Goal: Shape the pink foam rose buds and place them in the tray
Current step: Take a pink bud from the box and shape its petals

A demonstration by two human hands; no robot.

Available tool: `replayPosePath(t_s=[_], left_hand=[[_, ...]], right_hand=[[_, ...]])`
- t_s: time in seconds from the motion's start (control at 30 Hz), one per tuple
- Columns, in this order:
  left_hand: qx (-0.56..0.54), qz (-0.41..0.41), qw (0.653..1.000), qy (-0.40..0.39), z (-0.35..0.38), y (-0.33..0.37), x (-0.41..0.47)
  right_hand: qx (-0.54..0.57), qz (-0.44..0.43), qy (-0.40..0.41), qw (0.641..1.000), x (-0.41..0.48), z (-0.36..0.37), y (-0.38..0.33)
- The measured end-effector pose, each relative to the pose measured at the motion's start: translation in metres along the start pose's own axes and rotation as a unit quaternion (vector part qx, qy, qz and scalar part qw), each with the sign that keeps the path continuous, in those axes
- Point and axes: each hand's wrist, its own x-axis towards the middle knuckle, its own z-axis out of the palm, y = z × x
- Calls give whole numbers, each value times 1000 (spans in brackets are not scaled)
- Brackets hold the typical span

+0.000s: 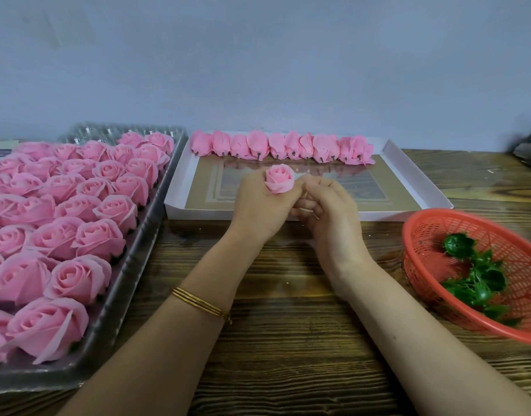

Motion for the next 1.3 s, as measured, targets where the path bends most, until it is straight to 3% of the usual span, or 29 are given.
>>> replayPosePath(t_s=[0.13, 0.37, 0.7, 0.97, 1.13, 1.3], left_hand=[[119, 27, 992, -9, -2, -1, 1], [171, 19, 984, -50, 2, 1, -5], [188, 30, 981, -30, 4, 1, -9], [179, 21, 983, -32, 6, -1, -8], [79, -21, 995, 53, 4, 0, -2], [11, -31, 996, 86, 7, -2, 0]], right_hand=[[-40, -10, -2, 999, -3, 3, -1], [-17, 19, 3, 1000, -5, 5, -5], [-7, 39, 0, 999, -5, 5, -6], [7, 32, -11, 999, -3, 4, -4], [84, 24, 10, 996, -1, 6, 1], [-94, -18, -38, 995, -6, 3, 9]])
